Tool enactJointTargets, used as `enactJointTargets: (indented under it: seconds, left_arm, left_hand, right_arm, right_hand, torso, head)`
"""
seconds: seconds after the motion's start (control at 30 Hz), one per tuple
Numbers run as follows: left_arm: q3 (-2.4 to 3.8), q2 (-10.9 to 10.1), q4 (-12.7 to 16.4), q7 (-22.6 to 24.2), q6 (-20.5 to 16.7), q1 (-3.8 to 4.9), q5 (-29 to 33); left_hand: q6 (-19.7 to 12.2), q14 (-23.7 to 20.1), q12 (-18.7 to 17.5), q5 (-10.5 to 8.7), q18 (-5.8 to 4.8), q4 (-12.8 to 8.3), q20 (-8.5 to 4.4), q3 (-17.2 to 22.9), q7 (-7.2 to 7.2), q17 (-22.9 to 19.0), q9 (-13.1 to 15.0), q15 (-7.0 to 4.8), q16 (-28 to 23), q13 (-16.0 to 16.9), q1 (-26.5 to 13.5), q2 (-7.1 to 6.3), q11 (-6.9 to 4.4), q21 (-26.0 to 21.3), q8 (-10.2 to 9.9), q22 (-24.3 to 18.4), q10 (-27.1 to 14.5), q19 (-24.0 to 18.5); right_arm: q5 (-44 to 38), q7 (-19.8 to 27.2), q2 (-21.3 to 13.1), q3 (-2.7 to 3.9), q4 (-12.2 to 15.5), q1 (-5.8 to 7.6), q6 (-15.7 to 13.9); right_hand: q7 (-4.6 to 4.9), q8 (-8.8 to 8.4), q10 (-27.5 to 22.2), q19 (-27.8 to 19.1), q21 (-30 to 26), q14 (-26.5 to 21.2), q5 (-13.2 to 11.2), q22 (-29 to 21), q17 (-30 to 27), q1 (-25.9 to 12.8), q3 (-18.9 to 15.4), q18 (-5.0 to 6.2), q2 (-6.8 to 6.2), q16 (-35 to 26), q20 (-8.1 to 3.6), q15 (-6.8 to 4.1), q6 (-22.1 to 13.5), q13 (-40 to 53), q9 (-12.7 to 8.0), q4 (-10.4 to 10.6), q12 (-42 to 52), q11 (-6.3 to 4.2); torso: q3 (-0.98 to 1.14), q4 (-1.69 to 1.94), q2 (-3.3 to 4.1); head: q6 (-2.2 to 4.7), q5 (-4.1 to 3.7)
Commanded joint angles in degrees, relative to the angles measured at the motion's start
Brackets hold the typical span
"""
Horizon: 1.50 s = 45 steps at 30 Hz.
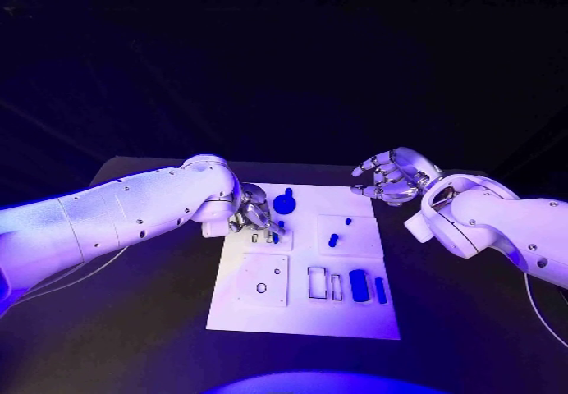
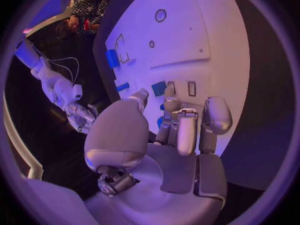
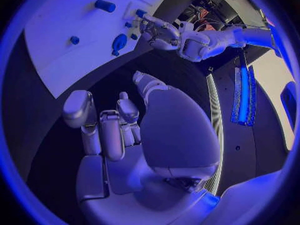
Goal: Assemble the parts on the task board
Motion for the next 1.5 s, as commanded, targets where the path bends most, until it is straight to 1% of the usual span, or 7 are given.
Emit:
enactJointTargets:
  seconds: [0.03, 0.33, 0.63, 0.8, 1.07, 1.37, 1.5]
  left_arm:
    - [0.0, 0.31, -0.19, -0.11, 2.17, 0.04, 0.47]
    - [-0.1, 0.94, -0.66, -0.11, 2.23, 0.01, 0.85]
    - [-0.14, 1.07, -0.88, 0.03, 0.7, 0.0, 1.41]
    - [-0.14, 1.03, -0.82, 0.06, 0.65, 0.0, 2.08]
    - [-0.15, 1.13, -0.9, 0.07, 2.37, 0.0, 2.44]
    - [-0.19, 1.17, -1.33, -0.13, 4.13, 0.0, 2.4]
    - [-0.21, 1.13, -1.39, -0.2, 4.42, 0.0, 2.34]
  left_hand:
    - [-0.46, 1.26, -0.19, 0.07, -0.66, -0.13, -0.17, -0.18, 0.17, 4.0, 0.12, -0.26, -0.25, 0.07, 0.43, 0.33, 0.07, -0.1, 0.34, 0.01, -0.24, -0.02]
    - [-0.69, 1.36, -0.16, 0.08, -0.73, -0.15, -0.12, 0.32, 0.19, 4.32, 0.62, -0.22, -0.16, 0.22, 1.95, 0.78, 0.08, 0.07, 0.47, 0.38, -0.21, 0.18]
    - [-0.88, 1.6, 0.06, 0.06, -0.83, -0.22, -0.18, 3.06, -0.05, 4.91, 1.42, -0.39, 0.0, 0.77, 5.41, 3.01, -0.14, 0.42, 0.49, 1.05, 0.17, 0.54]
    - [-1.02, 1.69, 0.1, 0.07, -0.88, -0.34, -0.31, 5.62, -0.26, 5.15, 1.97, -0.58, 0.05, 1.0, 7.93, 3.41, -0.33, 0.59, 0.52, 1.37, 0.32, 0.69]
    - [-1.34, 1.83, -0.3, 0.06, -0.93, -0.69, -0.5, 12.85, -0.46, 5.58, 3.2, -0.76, 0.08, 0.98, 12.5, 1.47, -0.55, 0.72, 0.58, 1.67, 0.33, 0.69]
    - [-1.64, 1.99, -1.49, 0.06, -0.94, -1.46, -0.53, 20.72, -0.37, 6.05, 4.3, -0.75, 0.16, -0.06, 13.52, -1.08, -0.51, 0.78, 0.46, 1.82, -0.14, 0.62]
    - [-1.74, 1.99, -2.27, 0.07, -0.93, -1.58, -0.49, 22.37, -0.25, 6.09, 4.46, -0.67, 0.15, -0.99, 13.07, -1.54, -0.42, 0.76, 0.23, 1.78, -0.67, 0.56]
  right_arm:
    - [-0.65, 0.26, 0.04, 0.02, 0.07, 0.0, 0.04]
    - [-0.65, 0.18, 0.14, 0.02, 0.08, 0.0, 0.2]
    - [-0.66, 0.27, 0.25, 0.01, -0.03, 0.0, 0.06]
    - [-0.78, 0.33, 0.31, 0.0, -0.11, -0.01, -0.07]
    - [-0.87, 0.26, 0.49, -0.01, -0.25, -0.02, 0.21]
    - [-0.89, 0.2, 0.51, -0.03, -0.3, -0.02, 0.46]
    - [-0.89, 0.23, 0.5, -0.04, -0.3, -0.03, 0.41]
  right_hand:
    - [0.02, 0.21, -0.28, -0.26, -0.34, 2.15, 0.02, -0.05, 1.17, 0.05, 0.01, 0.62, -0.34, -0.31, 0.0, -0.2, -0.26, -0.05, 0.07, 0.26, -0.38, 0.0]
    - [0.0, 0.3, -0.27, -0.26, -0.44, 2.15, 0.05, -0.09, 1.13, 0.12, 0.03, 0.62, -0.3, -0.37, -0.02, -0.22, -0.27, -0.18, 0.08, 0.31, -0.49, -0.02]
    - [-0.04, 0.47, -0.02, -0.12, -0.36, 2.19, 0.16, 0.0, 1.19, 0.29, 0.13, 0.58, -0.17, -0.4, -0.06, -0.27, -0.2, -0.15, 0.12, 0.33, -0.41, -0.07]
    - [-0.07, 0.57, 0.11, -0.12, -0.49, 2.21, 0.2, -0.08, 1.21, 0.53, 0.23, 0.59, -0.15, -0.42, -0.09, -0.31, -0.17, -0.17, 0.14, 0.24, -0.39, -0.12]
    - [-0.1, 0.75, 0.3, -0.03, -0.58, 2.25, 0.49, -0.1, 1.2, 0.88, 0.44, 0.59, -0.11, -0.49, -0.15, -0.36, -0.13, -0.25, 0.16, 0.12, -0.39, -0.17]
    - [-0.11, 0.8, 0.4, 0.02, -0.55, 2.26, 0.62, -0.07, 1.19, 0.92, 0.48, 0.57, -0.11, -0.51, -0.16, -0.38, -0.11, -0.19, 0.16, 0.11, -0.32, -0.17]
    - [-0.11, 0.8, 0.4, 0.02, -0.55, 2.26, 0.62, -0.07, 1.19, 0.92, 0.48, 0.57, -0.11, -0.51, -0.16, -0.38, -0.11, -0.19, 0.16, 0.11, -0.32, -0.17]
  torso:
    - [0.03, 0.04, 0.0]
    - [0.01, 0.04, 0.03]
    - [0.04, 0.09, 0.05]
    - [0.04, 0.11, 0.07]
    - [0.07, 0.07, 0.04]
    - [0.02, 0.12, -0.02]
    - [0.04, 0.1, 0.0]
  head:
    - [0.01, -0.1]
    - [-0.09, -0.21]
    - [-0.28, -0.29]
    - [-0.41, -0.23]
    - [-0.76, -0.19]
    - [-0.82, -0.2]
    - [-0.83, -0.16]
